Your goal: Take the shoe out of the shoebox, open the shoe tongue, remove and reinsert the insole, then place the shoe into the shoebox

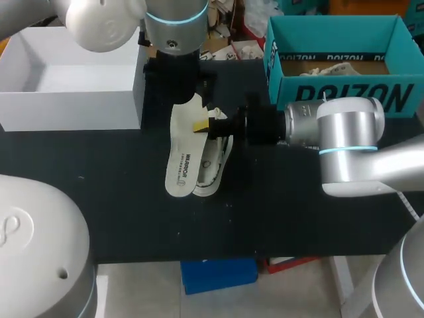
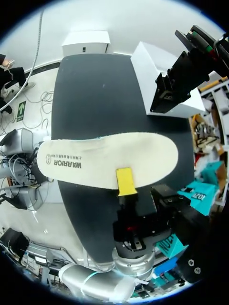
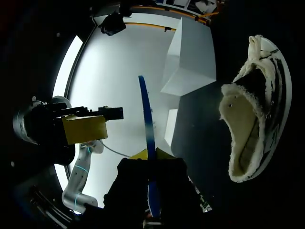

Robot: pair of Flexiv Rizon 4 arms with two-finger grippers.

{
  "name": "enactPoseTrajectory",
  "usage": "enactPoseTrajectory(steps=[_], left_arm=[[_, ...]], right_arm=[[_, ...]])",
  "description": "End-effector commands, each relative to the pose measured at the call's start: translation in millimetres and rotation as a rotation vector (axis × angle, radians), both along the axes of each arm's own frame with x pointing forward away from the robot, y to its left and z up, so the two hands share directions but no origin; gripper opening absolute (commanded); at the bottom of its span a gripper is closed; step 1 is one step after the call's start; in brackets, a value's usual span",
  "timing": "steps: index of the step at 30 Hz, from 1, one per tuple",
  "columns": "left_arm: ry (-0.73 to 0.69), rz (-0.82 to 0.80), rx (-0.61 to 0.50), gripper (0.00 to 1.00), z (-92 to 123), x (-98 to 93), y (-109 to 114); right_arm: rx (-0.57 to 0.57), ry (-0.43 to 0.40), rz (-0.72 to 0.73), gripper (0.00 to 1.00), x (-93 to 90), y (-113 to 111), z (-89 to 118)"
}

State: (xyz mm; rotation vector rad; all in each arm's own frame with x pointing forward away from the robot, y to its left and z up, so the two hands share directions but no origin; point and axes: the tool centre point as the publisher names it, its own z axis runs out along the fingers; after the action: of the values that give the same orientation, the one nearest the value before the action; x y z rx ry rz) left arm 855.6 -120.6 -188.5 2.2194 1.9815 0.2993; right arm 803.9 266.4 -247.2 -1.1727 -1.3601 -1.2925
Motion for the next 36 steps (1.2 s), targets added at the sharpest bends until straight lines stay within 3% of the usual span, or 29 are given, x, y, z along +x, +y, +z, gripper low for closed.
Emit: enactPoseTrajectory(steps=[1,10,17,27,36], left_arm=[[0.026,0.015,0.027,1.0,-4,21.0,-7],[0.042,0.054,0.027,1.0,-15,47.9,-6],[0.059,0.076,0.007,1.0,-18,53.4,-5],[0.031,0.066,-0.023,1.0,-3,19.5,-3],[0.022,0.053,-0.052,1.0,7,-32.4,5]], right_arm=[[-0.001,0.001,0.002,0.0,0.3,0,0],[-0.001,0.001,0.002,0.0,0.3,0,0],[-0.001,0.001,0.002,0.0,0.3,0,0],[-0.001,0.001,0.002,0.0,0.3,0,0],[-0.001,0.001,0.002,0.0,0.3,0,0]])
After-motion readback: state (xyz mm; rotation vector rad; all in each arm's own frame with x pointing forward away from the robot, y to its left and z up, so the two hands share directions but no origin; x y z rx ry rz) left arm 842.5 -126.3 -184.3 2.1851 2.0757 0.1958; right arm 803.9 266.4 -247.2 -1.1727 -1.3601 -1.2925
